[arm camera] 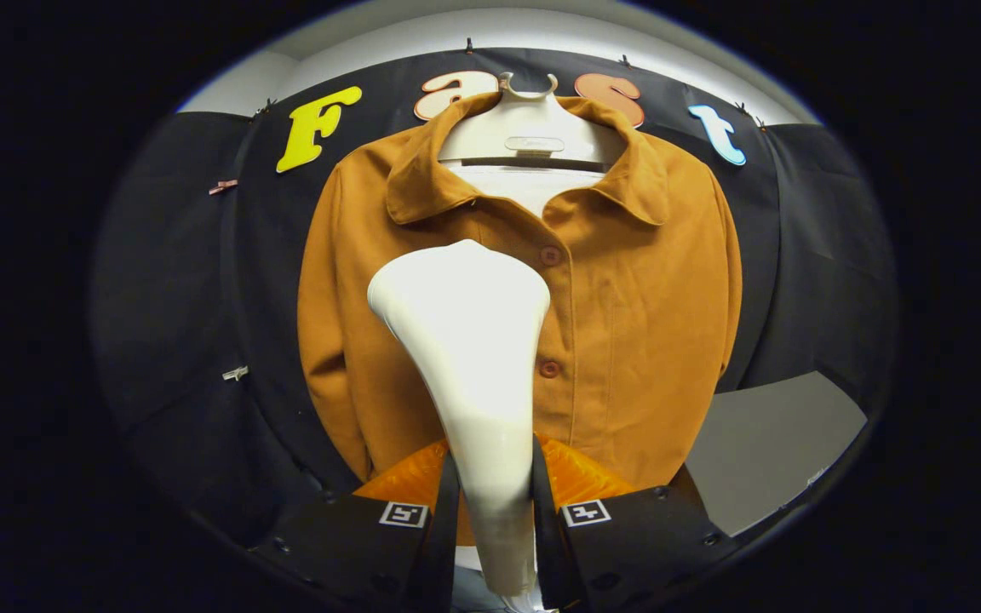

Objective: Iron the clothes twice with a garment steamer, once on the left side and once on the right side.

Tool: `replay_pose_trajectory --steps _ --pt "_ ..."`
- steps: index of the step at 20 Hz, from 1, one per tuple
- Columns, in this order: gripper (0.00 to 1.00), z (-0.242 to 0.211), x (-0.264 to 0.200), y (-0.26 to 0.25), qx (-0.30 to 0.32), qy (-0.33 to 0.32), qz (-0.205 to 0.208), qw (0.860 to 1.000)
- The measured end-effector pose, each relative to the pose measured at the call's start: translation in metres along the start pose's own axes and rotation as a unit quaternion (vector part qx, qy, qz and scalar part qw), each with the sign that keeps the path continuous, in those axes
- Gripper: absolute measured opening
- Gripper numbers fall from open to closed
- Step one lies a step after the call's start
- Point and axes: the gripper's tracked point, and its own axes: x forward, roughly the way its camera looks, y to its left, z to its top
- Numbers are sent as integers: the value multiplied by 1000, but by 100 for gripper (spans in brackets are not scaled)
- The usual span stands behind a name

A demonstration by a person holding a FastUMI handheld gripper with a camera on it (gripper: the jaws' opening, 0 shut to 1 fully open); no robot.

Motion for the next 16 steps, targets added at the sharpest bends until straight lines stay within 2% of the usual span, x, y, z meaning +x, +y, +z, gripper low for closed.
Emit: replay_pose_trajectory --steps 9,16 --pt "42 -43 49 15 1 71 13 997" --pt "42 -80 61 26 -10 115 22 993"
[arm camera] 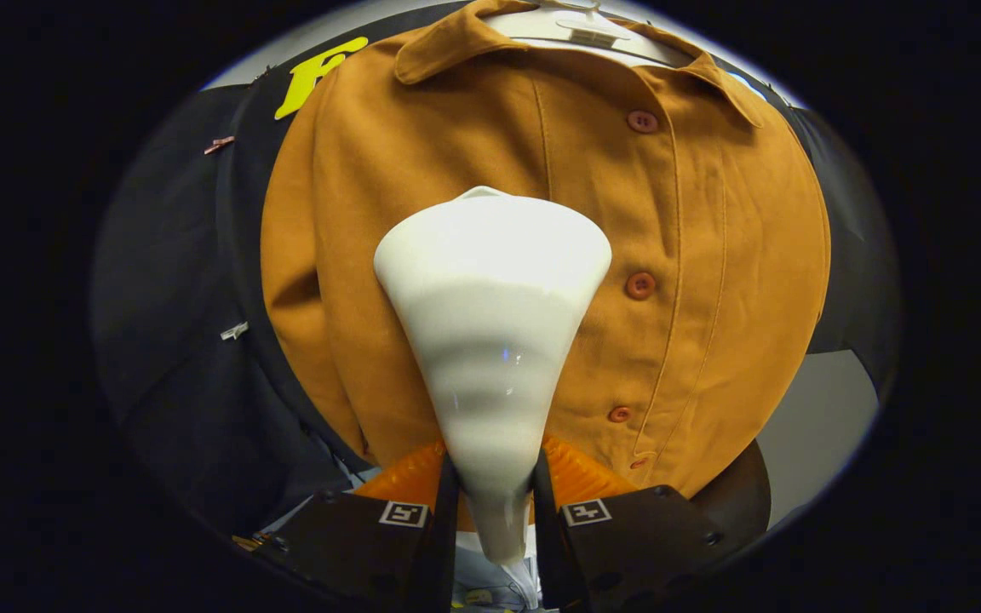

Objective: Iron the clothes twice with a garment steamer, once on the left side and once on the right side.

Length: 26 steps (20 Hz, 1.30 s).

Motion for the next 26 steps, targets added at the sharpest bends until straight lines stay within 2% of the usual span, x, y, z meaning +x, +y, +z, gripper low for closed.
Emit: replay_pose_trajectory --steps 12,26 --pt "42 -75 17 1 15 90 4 996" --pt "42 -158 18 -1 39 184 1 982"
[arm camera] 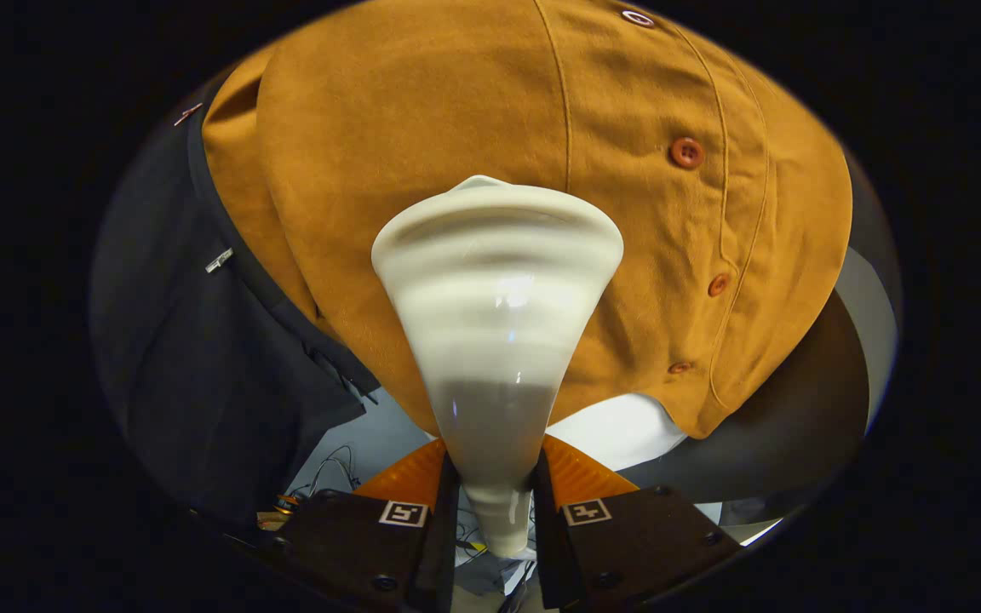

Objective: Iron the clothes twice with a garment steamer, once on the left side and once on the right side.

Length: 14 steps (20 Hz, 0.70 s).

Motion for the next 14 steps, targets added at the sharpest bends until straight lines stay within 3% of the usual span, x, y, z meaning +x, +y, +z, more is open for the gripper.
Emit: replay_pose_trajectory --steps 8,14 --pt "43 -45 2 -8 -8 51 -2 999" --pt "43 -9 -47 -27 -26 -30 12 999"
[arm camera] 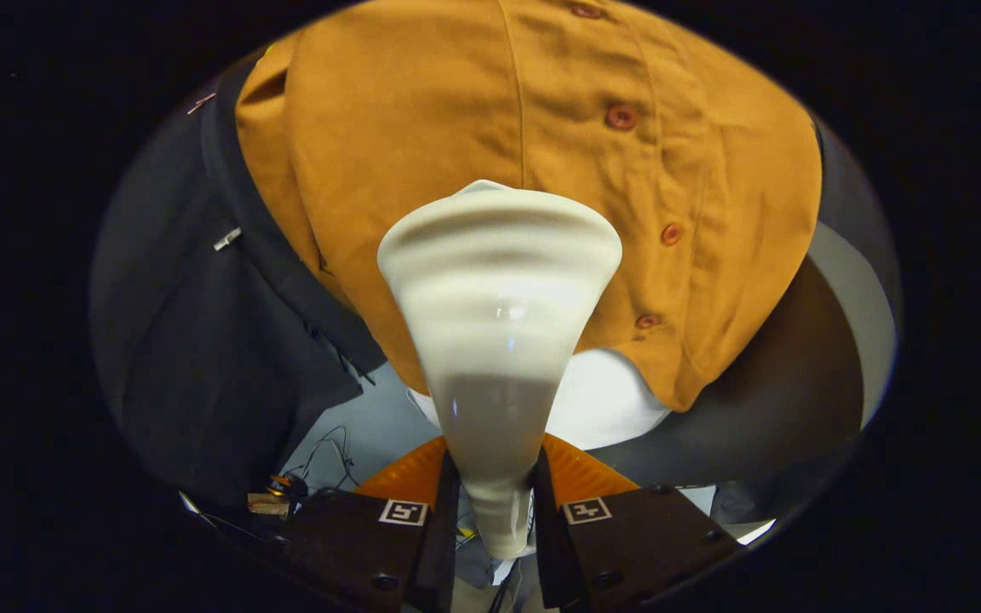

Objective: Iron the clothes twice with a garment steamer, once on the left side and once on the right side.

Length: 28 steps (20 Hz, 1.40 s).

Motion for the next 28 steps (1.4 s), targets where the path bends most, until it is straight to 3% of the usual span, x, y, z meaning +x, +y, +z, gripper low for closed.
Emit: replay_pose_trajectory --steps 6,11,15,24,28 --pt "42 60 -78 -26 -6 -129 -11 992" --pt "42 108 -124 -47 -4 -246 -43 968" --pt "42 133 -175 -72 -15 -317 -39 947" --pt "42 142 -249 -59 -63 -422 6 904" --pt "42 141 -261 -59 -57 -439 16 897"
